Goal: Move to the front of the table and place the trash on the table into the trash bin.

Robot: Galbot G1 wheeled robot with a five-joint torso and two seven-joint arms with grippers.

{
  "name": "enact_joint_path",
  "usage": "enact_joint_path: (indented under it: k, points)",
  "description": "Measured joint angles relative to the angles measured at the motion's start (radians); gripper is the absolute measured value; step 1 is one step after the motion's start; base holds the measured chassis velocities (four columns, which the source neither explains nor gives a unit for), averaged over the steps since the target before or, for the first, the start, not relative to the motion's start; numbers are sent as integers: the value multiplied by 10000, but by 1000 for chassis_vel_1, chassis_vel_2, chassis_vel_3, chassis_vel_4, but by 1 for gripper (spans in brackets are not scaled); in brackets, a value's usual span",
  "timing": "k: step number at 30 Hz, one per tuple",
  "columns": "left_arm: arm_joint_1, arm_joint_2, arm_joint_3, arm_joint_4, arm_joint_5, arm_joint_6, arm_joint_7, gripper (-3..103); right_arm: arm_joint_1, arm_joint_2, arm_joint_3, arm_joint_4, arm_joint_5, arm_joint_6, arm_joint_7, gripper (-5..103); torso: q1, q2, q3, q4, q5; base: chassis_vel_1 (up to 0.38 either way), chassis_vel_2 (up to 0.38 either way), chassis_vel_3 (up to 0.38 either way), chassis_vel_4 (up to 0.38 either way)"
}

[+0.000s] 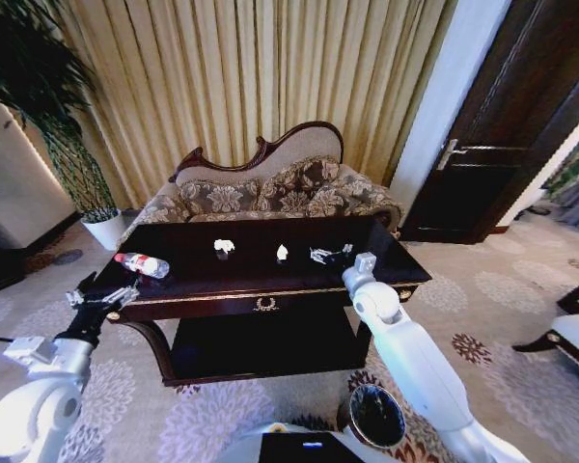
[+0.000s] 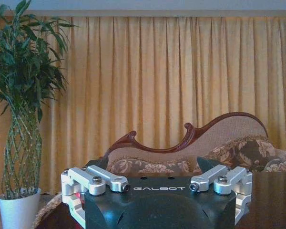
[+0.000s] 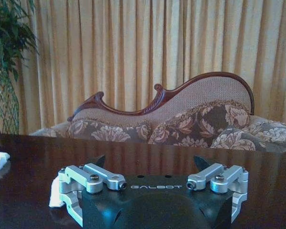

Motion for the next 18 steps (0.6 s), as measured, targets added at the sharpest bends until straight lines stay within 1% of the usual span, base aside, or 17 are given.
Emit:
enact_joint_path:
  k: [3, 8, 14, 17, 18]
  points:
    - [-32, -84, 117, -80, 89, -1, 1, 100, 205, -232, -206, -380, 153, 229, 0, 100, 0, -1, 1, 1, 1, 0, 0, 0, 0]
    - [-11, -160, 128, -121, 136, -12, 5, 100, 261, -328, -351, -438, 250, 395, 1, 100, 0, 0, 0, 0, 0, 0, 0, 0, 0]
    - [81, -205, 83, -155, 134, -52, 24, 100, 487, -217, -900, -439, 291, 235, 0, 100, 0, 0, 0, 3, 0, 0, 0, 0, 0]
    - [110, -205, 82, -170, 125, -69, 32, 100, 791, -142, -1550, -682, 434, 154, 0, 100, 0, 0, 0, 4, 0, 0, 0, 0, 0]
    - [110, -205, 82, -170, 125, -69, 32, 100, 791, -142, -1550, -682, 434, 154, 0, 100, 0, 0, 0, 4, 0, 0, 0, 0, 0]
